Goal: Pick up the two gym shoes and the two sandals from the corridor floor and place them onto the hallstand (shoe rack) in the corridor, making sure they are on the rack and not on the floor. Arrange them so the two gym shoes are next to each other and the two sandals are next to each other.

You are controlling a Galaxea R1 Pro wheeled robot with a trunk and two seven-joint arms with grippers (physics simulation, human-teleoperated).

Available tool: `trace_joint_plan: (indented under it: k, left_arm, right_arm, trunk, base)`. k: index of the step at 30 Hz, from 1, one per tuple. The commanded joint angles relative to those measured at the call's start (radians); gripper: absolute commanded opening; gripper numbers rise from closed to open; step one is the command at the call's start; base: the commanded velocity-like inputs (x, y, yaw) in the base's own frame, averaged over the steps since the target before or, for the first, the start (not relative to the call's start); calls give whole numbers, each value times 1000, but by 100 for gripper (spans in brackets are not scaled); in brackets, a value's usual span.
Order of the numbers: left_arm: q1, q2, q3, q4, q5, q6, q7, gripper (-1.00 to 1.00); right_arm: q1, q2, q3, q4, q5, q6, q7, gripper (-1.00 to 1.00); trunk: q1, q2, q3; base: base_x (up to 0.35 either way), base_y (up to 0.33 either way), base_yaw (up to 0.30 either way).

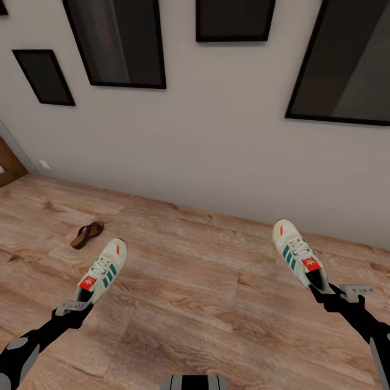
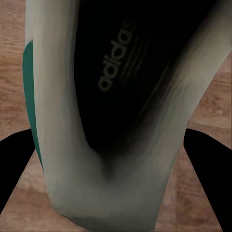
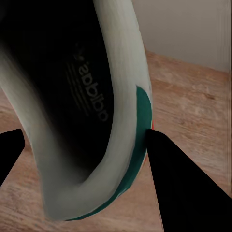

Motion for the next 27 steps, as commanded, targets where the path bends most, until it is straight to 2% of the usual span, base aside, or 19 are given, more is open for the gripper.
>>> trace_joint_plan:
  k: [1,7,15,27]
  left_arm:
    - [-1,-2,8,1,-11,-6,1,-100]
    - [-1,-1,8,1,-12,-6,3,-100]
    - [-1,-1,8,1,-12,-5,4,-100]
    - [-1,-2,8,4,-12,-5,18,-100]
  right_arm:
    - [-1,1,-2,0,8,4,7,-100]
    - [-1,1,-2,0,7,5,7,-100]
    - [-1,1,-2,0,8,6,7,-100]
    - [-1,2,-2,0,8,6,7,-100]
  trunk:
    - [-1,0,5]
    - [-3,1,37]
    - [-34,57,73]
    - [-80,141,112]
  base:
    - [0,0,-181]
    - [0,0,-182]
    - [0,0,-171]
    - [0,0,-20]
